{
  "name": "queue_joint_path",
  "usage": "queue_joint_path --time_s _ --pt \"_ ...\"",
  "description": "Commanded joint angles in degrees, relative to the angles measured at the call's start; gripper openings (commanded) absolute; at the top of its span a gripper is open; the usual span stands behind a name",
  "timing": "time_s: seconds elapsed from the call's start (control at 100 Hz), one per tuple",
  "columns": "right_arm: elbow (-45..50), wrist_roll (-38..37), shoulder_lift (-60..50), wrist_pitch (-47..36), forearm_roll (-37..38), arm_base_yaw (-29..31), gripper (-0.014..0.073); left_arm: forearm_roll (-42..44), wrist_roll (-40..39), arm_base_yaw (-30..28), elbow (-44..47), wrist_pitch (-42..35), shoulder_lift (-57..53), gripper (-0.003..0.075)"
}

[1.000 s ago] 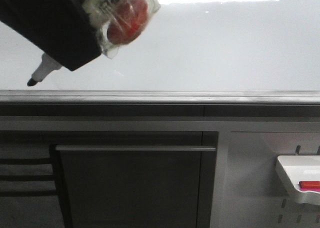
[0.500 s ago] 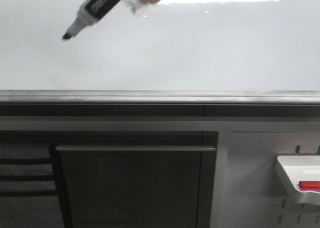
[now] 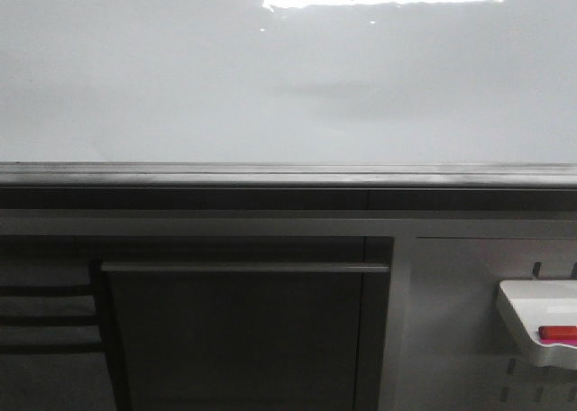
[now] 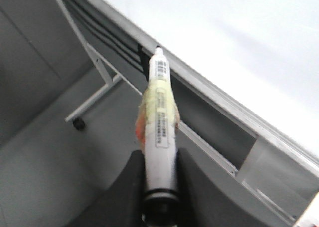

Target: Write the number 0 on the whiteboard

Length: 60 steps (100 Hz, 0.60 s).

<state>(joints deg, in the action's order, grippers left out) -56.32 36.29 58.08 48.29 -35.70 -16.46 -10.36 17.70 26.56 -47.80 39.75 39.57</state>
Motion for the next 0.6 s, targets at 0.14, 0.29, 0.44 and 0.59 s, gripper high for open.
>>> queue_joint_path --time_s 0.14,0.29,0.44,0.59 --pt "7.2 -0.3 1.3 -18.6 -17.9 1.9 0.0003 -4.6 -3.6 -2.5 5.3 -8.8 -1.1 0.044" --pt "5.4 -0.3 6.1 -18.3 -18.6 1.8 0.0003 -4.9 -3.6 -2.5 5.7 -9.5 -1.0 0.044" --pt "0.8 -0.3 11.0 -16.3 -16.6 1.8 0.0003 -4.9 -3.6 -2.5 5.7 -9.7 -1.0 0.044" --pt "-5.0 -0.3 15.7 -13.7 -14.3 1.8 0.0003 -4.9 -3.6 -2.5 5.7 -10.2 -1.0 0.044"
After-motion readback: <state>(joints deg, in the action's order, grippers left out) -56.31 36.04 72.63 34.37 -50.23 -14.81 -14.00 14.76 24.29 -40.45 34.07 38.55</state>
